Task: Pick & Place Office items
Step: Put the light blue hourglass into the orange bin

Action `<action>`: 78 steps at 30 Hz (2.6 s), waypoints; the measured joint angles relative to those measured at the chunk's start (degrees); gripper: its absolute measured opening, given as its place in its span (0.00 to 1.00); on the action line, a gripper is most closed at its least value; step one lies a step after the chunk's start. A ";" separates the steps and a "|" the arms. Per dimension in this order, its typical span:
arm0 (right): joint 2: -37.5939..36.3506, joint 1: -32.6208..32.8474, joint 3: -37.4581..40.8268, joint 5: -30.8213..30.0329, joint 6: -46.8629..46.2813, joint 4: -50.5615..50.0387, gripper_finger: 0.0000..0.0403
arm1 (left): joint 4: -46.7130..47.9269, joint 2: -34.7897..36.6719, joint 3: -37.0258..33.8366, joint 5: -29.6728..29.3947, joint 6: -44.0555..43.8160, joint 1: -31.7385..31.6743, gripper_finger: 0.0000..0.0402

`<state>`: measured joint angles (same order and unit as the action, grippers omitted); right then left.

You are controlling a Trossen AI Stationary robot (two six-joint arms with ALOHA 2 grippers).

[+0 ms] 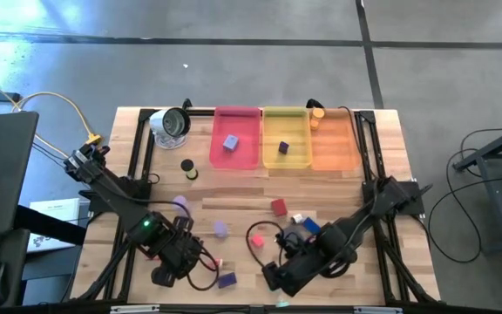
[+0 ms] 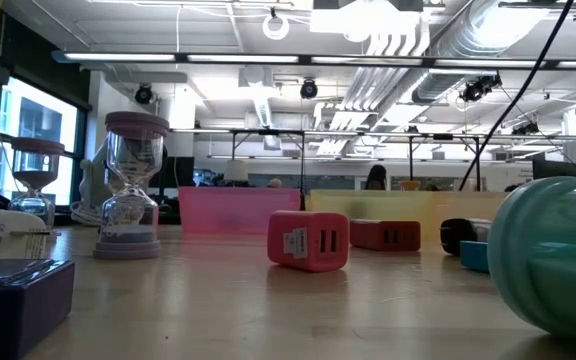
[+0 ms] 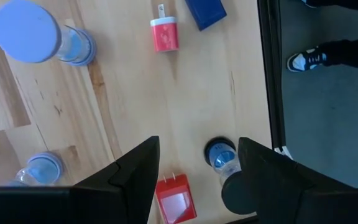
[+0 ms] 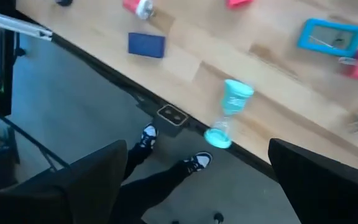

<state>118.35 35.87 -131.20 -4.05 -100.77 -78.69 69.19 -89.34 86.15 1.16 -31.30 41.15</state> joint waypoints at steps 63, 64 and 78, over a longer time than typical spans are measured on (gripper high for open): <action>5.09 -3.99 28.26 12.36 -3.98 26.16 0.94 | 0.74 0.00 -0.05 -4.49 -0.01 2.64 0.53; 5.53 -4.01 28.26 12.40 -3.89 26.27 0.94 | 0.76 0.00 -0.07 -4.51 -0.03 2.64 0.53; 9.45 -4.76 28.17 14.15 -3.95 28.38 0.94 | 1.32 0.00 -0.11 -4.60 -0.21 2.64 0.53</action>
<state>127.80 31.11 -103.02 10.11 -104.72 -50.30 70.51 -89.34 86.04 -3.44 -31.51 43.79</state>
